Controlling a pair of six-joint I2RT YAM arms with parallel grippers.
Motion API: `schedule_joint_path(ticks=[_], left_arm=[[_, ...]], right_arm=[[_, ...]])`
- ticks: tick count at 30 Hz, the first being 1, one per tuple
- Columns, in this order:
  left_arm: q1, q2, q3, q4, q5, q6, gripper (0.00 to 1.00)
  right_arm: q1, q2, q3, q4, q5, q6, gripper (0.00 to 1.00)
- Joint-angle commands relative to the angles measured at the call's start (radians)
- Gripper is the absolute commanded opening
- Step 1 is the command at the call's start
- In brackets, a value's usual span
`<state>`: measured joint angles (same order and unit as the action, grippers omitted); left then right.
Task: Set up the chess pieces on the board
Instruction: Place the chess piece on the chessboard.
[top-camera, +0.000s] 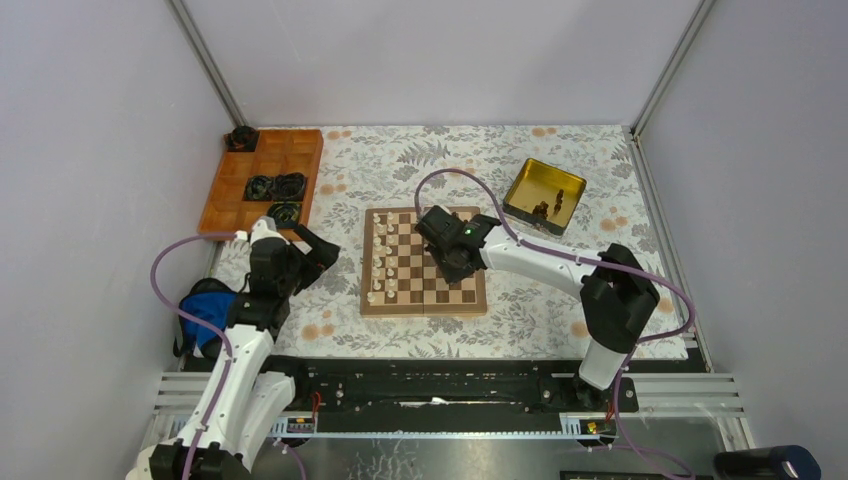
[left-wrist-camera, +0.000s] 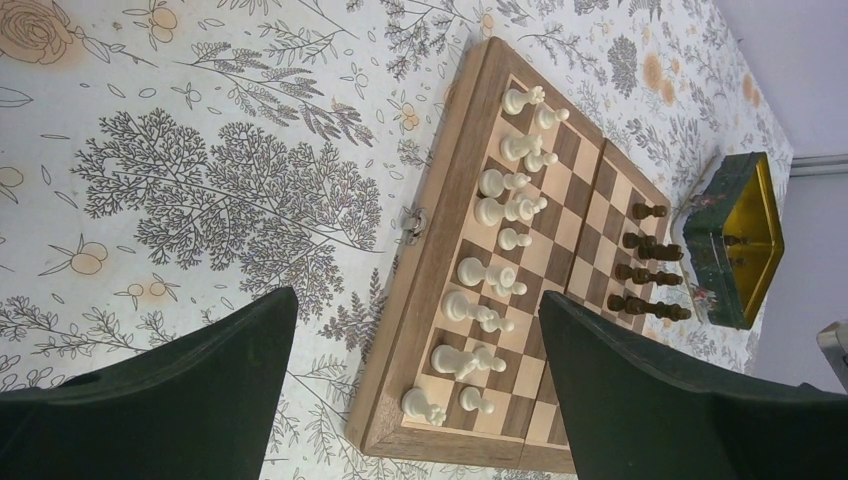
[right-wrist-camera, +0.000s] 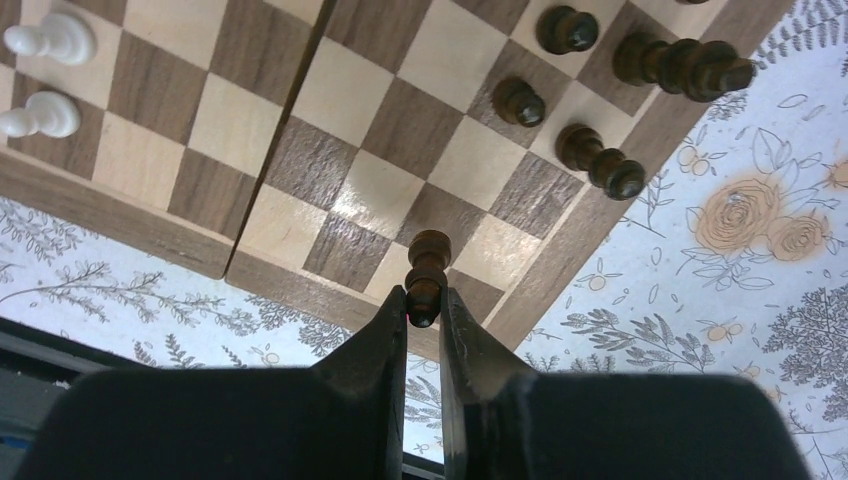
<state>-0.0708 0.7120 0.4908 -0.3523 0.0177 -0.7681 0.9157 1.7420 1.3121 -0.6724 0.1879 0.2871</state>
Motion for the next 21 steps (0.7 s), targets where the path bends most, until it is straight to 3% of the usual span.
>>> schedule_joint_path(ticks=[1, 21], left_arm=[[0.006, -0.032, -0.012, 0.027, -0.015, -0.003, 0.99], [0.006, -0.052, -0.018, 0.006, -0.015, 0.0, 0.99]], right_arm=[[-0.036, -0.047, 0.035, -0.02, 0.052, 0.024, 0.01], [-0.145, -0.004, 0.003, 0.028, 0.021, 0.003, 0.01]])
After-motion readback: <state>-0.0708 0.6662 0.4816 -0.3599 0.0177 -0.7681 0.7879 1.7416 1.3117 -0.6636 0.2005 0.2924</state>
